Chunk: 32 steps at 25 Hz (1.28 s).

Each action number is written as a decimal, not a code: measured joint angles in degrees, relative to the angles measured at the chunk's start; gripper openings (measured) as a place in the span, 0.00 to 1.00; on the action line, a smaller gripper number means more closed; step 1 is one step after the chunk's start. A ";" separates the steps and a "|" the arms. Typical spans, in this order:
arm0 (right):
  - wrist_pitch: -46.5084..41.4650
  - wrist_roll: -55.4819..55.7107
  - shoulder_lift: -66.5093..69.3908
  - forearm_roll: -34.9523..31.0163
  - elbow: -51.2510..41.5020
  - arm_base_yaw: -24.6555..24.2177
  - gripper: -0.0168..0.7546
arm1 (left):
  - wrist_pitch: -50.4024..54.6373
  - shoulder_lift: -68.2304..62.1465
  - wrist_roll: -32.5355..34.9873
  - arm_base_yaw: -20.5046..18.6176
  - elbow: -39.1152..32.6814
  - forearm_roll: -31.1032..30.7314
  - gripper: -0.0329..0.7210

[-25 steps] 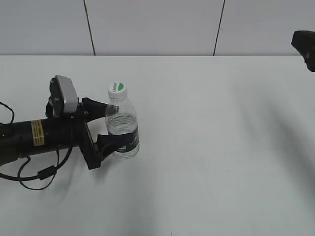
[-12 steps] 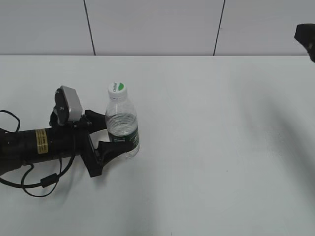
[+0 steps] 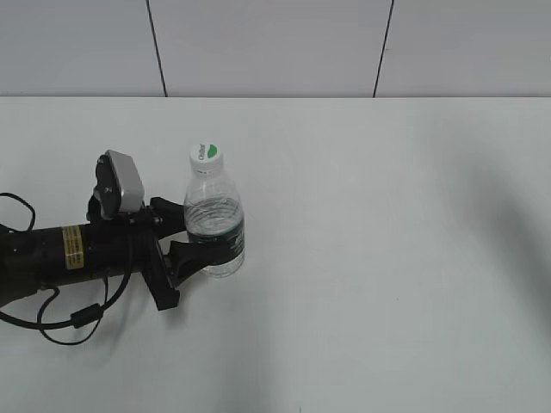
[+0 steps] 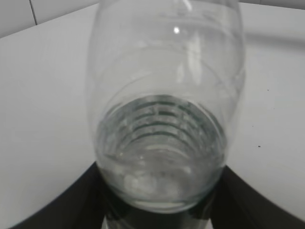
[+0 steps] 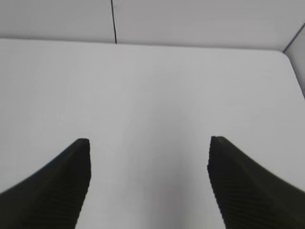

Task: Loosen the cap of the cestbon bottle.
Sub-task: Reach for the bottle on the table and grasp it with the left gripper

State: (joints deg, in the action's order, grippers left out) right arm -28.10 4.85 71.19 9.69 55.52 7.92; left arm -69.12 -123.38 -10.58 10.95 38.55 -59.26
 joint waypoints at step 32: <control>-41.07 -6.03 27.21 -19.43 35.97 23.26 0.57 | -0.12 0.00 -0.06 0.00 0.00 -0.14 0.54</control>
State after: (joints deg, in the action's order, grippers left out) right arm -69.18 -1.17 98.40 -9.75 91.49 31.18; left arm -69.24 -123.38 -10.65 10.95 38.55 -59.40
